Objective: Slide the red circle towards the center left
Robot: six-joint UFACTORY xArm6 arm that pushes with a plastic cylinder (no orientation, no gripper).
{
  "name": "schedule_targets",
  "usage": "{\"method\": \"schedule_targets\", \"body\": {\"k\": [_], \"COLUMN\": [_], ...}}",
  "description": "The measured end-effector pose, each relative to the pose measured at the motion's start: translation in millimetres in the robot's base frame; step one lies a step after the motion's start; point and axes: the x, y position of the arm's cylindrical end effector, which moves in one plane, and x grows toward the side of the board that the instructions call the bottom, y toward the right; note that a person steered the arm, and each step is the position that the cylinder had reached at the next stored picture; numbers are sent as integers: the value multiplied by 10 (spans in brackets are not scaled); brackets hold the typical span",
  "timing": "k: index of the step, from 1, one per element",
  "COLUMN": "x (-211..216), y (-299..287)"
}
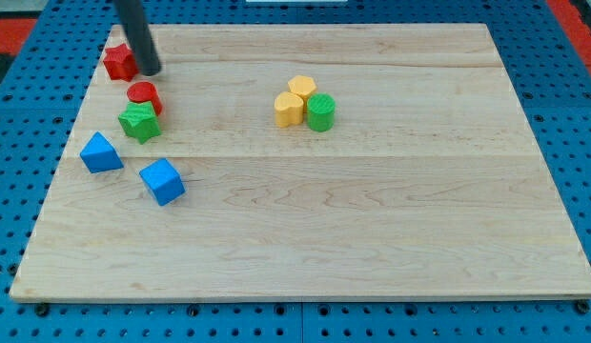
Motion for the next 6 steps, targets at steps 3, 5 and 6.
{"method": "schedule_targets", "body": {"k": [3, 5, 6], "x": [744, 431, 430], "y": [-341, -144, -388]}}
